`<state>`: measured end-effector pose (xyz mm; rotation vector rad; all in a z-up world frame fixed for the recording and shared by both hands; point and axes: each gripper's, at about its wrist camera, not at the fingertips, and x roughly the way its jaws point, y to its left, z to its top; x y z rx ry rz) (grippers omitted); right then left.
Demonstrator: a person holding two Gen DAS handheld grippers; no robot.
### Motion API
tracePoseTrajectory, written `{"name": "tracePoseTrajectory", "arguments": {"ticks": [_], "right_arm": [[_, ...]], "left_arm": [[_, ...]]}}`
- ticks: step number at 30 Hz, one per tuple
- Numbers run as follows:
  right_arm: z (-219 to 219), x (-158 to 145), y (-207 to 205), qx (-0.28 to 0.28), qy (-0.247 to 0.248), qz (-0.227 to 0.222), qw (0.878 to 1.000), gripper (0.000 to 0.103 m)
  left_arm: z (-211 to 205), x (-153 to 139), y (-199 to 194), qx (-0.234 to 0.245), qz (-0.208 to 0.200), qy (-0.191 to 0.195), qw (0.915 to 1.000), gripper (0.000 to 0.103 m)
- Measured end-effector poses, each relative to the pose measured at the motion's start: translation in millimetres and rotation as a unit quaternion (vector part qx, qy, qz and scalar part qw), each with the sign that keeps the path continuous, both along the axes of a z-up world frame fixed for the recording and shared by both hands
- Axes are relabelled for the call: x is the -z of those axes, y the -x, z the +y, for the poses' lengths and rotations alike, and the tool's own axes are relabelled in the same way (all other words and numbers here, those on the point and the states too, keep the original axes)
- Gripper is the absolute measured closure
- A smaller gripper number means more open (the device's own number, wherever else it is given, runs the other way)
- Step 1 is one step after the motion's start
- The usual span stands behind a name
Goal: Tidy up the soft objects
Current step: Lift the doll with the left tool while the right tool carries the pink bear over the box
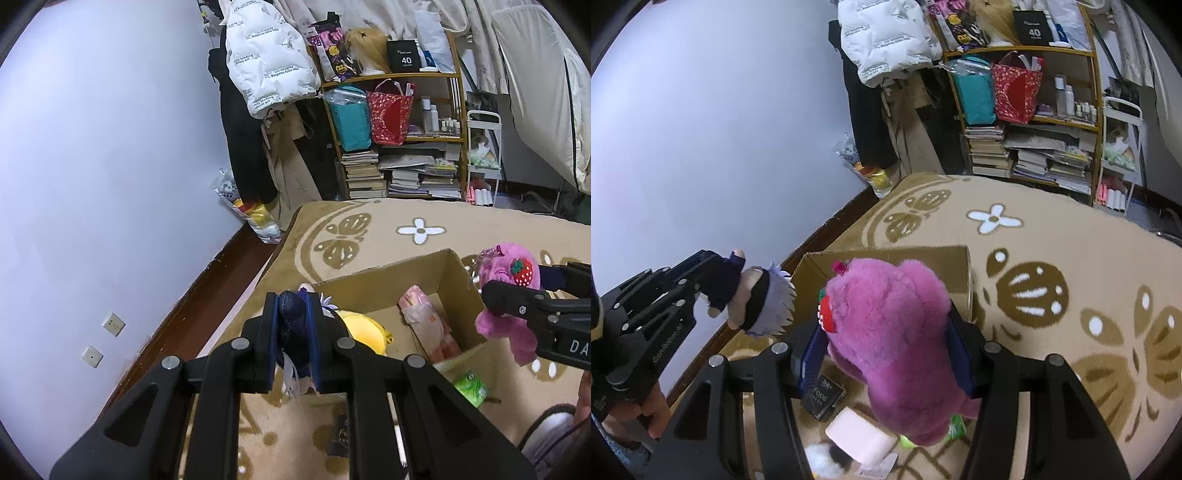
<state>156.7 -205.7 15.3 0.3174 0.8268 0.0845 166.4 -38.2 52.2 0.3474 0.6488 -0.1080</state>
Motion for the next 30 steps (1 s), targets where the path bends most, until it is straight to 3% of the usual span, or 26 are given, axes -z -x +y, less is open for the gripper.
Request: {"name": "tracePoseTrajectory", "arguments": {"ticks": [7,15,30], "right_arm": [[3.5,-4.7,-14.1,-0.007,0.011,-0.021,1.000,0.042],[4.2,-3.4,-28.2,-0.014,0.020,-0.035,0.999,0.042],[5.7,14.9,-43.0,-0.025,0.010,-0.057,0.998,0.041]], "left_arm": [[-3.5,9.3,-18.6,0.011,0.015,0.013,0.9997,0.089],[-0.3,24.5,-38.6,-0.003,0.016,-0.004,0.9999,0.089],[14.3,42.5,-52.3,-0.015,0.014,0.033,0.9992,0.089]]}}
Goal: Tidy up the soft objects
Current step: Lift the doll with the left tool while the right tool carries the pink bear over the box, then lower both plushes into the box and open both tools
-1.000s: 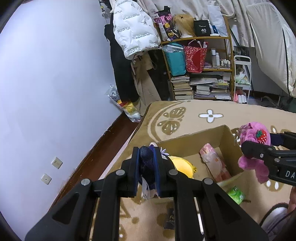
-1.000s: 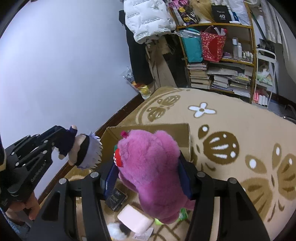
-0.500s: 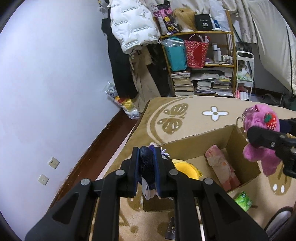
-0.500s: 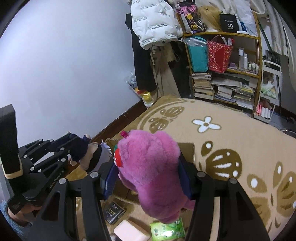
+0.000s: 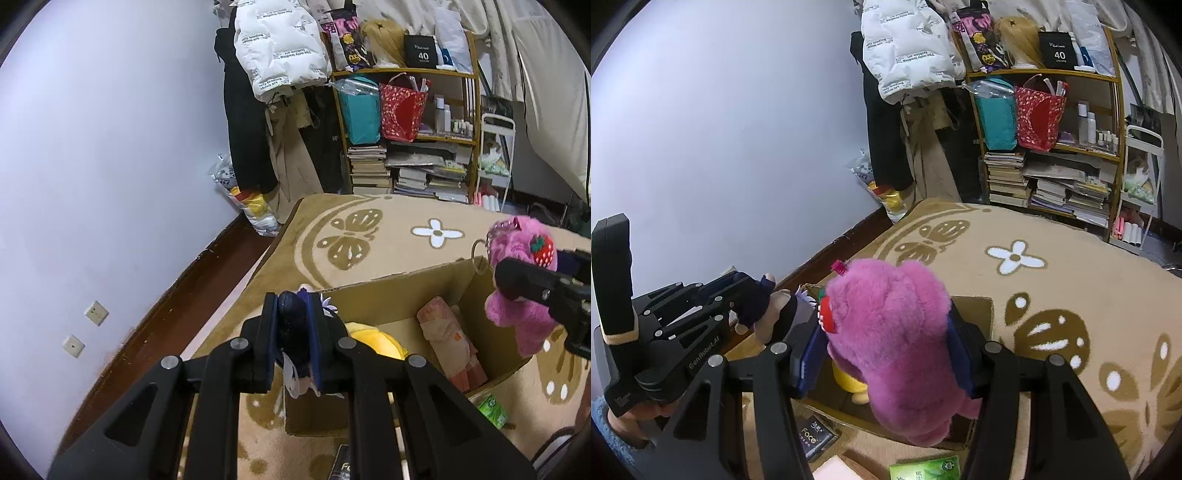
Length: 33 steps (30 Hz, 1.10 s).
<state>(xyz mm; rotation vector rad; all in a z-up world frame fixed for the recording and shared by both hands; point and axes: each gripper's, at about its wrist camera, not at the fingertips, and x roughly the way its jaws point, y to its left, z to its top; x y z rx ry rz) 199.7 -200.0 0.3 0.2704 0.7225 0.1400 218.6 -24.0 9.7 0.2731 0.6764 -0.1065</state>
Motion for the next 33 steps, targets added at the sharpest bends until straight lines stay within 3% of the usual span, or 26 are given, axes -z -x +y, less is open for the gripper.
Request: {"name": "tracePoseTrajectory", "arguments": {"ticks": [8,11,15,25,27,29,33], "right_arm": [[1.1,25.9,-6.3,0.000,0.003,0.009,1.000,0.041],[0.6,32.9,-9.6,0.000,0.000,0.018,1.000,0.039],[0.4,35.0,-10.1,0.006,0.002,0.018,1.000,0.038],[3.2,36.8,-10.3,-0.001,0.006,0.021,1.000,0.037],[4.5,37.9,-10.4,-0.001,0.007,0.023,1.000,0.034],[5.8,38.5,-9.1,0.005,0.009,0.024,1.000,0.021],[5.8,36.9,-7.2,0.017,0.014,0.023,0.999,0.011]], "left_arm": [[0.2,17.8,-4.6,0.010,0.011,0.014,0.9998,0.089],[0.3,21.1,-4.8,0.040,0.027,0.048,0.9977,0.089],[-8.1,24.6,-3.0,0.037,0.016,0.011,0.9991,0.089],[-10.9,32.8,-1.0,0.022,0.007,-0.023,0.9994,0.086],[-9.0,32.4,-1.0,0.019,0.009,-0.026,0.9994,0.086],[-7.7,35.1,-3.3,0.011,0.021,-0.036,0.9991,0.084],[-5.0,39.9,-5.4,0.007,0.041,-0.038,0.9984,0.077]]}}
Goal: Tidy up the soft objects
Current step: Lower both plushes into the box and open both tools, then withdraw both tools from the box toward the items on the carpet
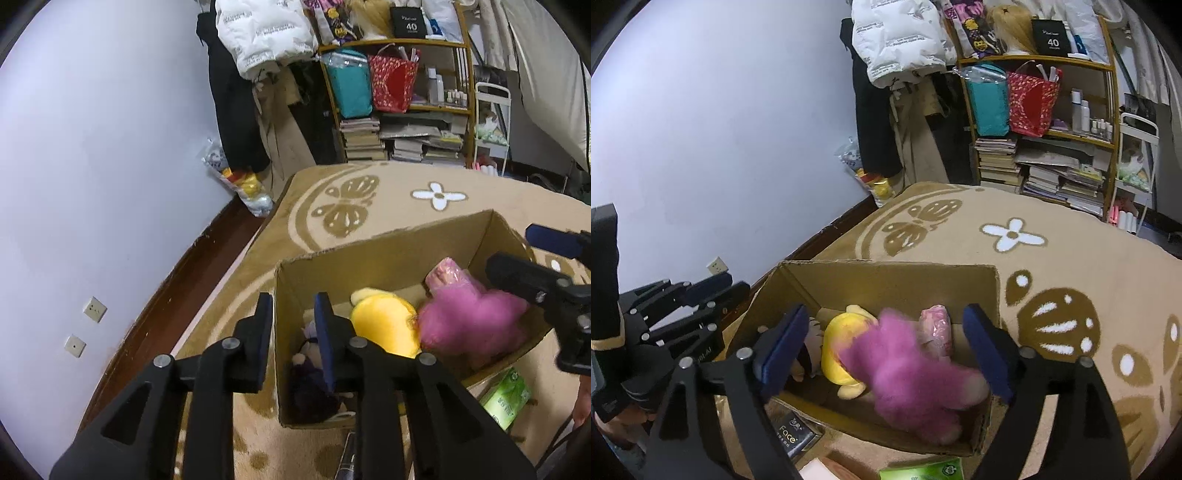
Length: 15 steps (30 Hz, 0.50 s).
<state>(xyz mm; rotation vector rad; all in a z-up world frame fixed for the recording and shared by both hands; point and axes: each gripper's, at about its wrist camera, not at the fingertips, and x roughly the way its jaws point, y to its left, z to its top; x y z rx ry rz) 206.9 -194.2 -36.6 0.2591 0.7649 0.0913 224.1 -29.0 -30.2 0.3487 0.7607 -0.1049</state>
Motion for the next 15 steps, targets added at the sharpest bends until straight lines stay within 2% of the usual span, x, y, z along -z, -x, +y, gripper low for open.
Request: {"name": "tracePoseTrajectory", "arguments": {"ticks": [3,4,5,6,8,10,12,15], "right_arm": [[-2.7,-2.5,0.5,0.007,-0.003,0.004,1.000,0.005],[-3.8,-3.8,1.5,0.011,-0.003,0.003,1.000,0.002],[-4.7,-5.0,2.2,0.014,-0.003,0.002,1.000,0.000],[-5.8,-6.2,3.0,0.017,-0.004,0.001,1.000,0.000],[-8.1,-8.3,3.8,0.021,-0.008,0.002,1.000,0.000],[-9.5,-10.3,5.2,0.025,-0.013,0.003,1.000,0.000],[-10.7,-12.1,7.1,0.029,-0.016,0.005,0.999,0.000],[-11.6,-15.8,11.9,0.035,-0.013,0.007,0.999,0.000]], "left_arm": [[2.9,-1.0,0.1,-0.011,0.002,-0.003,0.9999,0.065],[4.3,-3.2,1.0,-0.013,0.001,-0.001,0.9999,0.055],[5.8,-6.2,2.7,-0.014,-0.003,0.005,0.9999,0.050],[7.5,-10.2,4.9,-0.015,-0.009,0.012,0.9998,0.040],[10.5,-17.0,8.0,-0.016,-0.014,0.023,0.9995,0.031],[11.9,-22.2,10.1,-0.017,-0.015,0.028,0.9993,0.015],[12.4,-26.8,14.5,-0.021,-0.025,0.026,0.9991,0.008],[15.1,-33.1,22.7,-0.016,-0.038,0.032,0.9986,0.003]]}}
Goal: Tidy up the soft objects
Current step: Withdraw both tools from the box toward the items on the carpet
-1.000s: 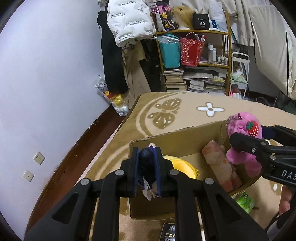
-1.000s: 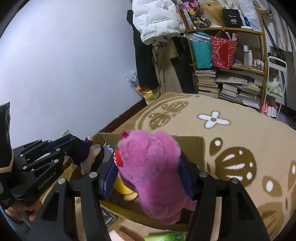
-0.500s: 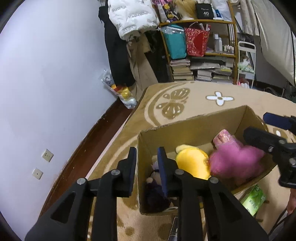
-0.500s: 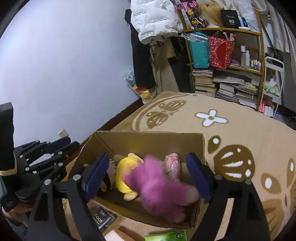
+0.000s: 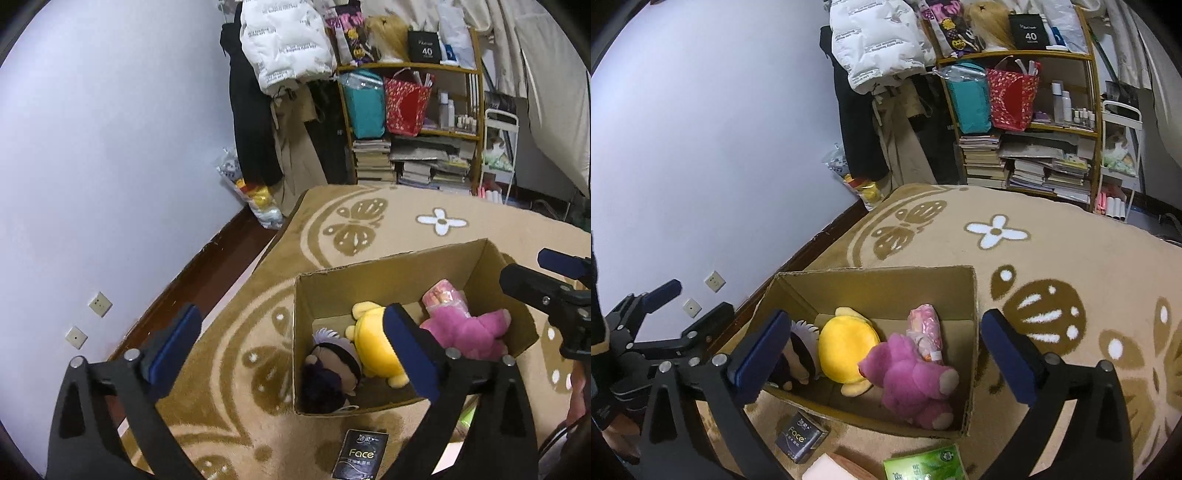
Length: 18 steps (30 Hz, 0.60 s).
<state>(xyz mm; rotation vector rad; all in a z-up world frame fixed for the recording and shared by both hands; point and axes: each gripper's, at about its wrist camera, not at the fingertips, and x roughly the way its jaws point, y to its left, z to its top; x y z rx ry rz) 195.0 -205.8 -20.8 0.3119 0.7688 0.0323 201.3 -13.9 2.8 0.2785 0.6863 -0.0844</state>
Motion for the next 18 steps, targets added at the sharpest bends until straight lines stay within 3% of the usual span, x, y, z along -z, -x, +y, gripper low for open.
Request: {"name": "tracePoseTrajectory", "arguments": {"ticks": [6,18], "right_arm": [[-0.1,-7.4,13.6,0.006,0.002,0.004,1.000,0.000],[4.8,-28.5,50.6,0.011,-0.004,-0.003,1.000,0.000]], "left_arm": [[5.1,-10.9,15.7,-0.001,-0.012,0.015,0.9998,0.000],[1.4,-20.4,60.4,0.017,0.013,0.015,0.9997,0.000]]}}
